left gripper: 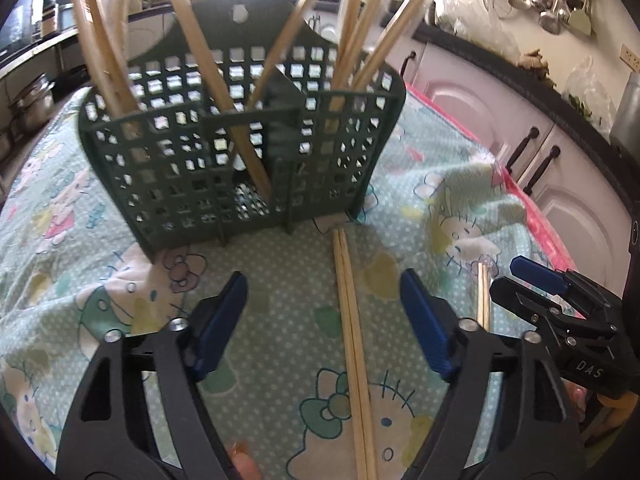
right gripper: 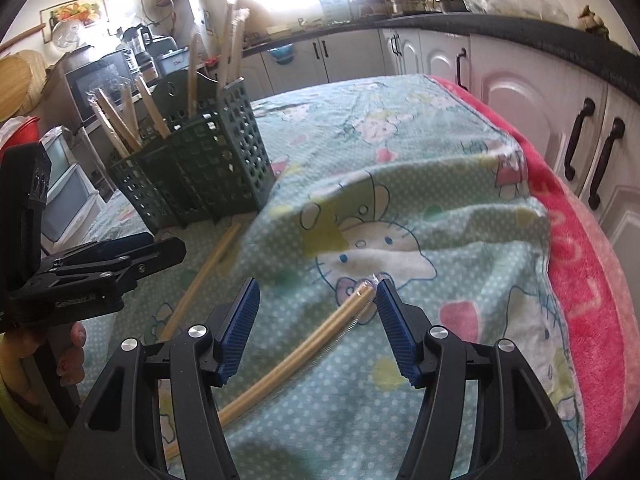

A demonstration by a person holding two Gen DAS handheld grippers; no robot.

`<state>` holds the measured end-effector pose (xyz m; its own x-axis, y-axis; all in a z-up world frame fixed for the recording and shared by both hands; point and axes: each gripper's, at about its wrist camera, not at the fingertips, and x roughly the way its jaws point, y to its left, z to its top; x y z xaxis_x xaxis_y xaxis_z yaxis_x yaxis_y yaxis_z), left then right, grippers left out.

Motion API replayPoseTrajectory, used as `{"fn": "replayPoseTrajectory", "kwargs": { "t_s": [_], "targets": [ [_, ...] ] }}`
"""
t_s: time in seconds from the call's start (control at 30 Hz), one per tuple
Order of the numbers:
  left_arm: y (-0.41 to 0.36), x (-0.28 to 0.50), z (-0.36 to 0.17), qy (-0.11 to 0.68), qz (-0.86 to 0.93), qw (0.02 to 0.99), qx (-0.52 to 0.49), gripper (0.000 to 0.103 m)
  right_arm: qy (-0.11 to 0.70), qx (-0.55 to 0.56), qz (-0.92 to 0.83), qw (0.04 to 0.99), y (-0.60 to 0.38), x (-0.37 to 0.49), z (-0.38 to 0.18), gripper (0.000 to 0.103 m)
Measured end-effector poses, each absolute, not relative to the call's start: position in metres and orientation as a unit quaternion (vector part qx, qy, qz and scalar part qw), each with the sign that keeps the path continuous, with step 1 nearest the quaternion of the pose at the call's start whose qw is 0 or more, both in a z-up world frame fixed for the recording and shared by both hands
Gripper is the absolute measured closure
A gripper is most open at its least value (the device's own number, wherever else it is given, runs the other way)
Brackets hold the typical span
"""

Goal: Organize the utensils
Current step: 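Close the left gripper on a chopstick pair while the right gripper grasps another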

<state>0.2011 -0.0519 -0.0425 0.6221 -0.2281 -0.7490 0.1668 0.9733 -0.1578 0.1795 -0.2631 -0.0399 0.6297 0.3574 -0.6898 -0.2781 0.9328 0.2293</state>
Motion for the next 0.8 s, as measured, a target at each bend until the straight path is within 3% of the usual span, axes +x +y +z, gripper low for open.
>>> {"fn": "replayPoseTrajectory", "kwargs": {
  "t_s": [0.13,0.3,0.6,0.8],
  "targets": [
    [-0.058,0.21,-0.05,0.435,-0.106,0.894,-0.026,0.059,0.4,0.057,0.175,0.898,-0.267,0.183,-0.045,0.044],
    [-0.069,0.223,-0.057,0.452,-0.109,0.885,-0.011,0.073,0.408,0.067,0.174,0.894,-0.27,0.187,-0.048,0.045],
    [-0.089,0.247,-0.068,0.468,-0.107,0.877,0.016,0.077,0.432,0.084,0.17,0.882,-0.276,0.203,-0.058,0.047],
    [-0.09,0.258,-0.071,0.469,-0.101,0.877,0.006,0.077,0.439,0.096,0.171,0.877,-0.277,0.212,-0.065,0.054]
  ]
}}
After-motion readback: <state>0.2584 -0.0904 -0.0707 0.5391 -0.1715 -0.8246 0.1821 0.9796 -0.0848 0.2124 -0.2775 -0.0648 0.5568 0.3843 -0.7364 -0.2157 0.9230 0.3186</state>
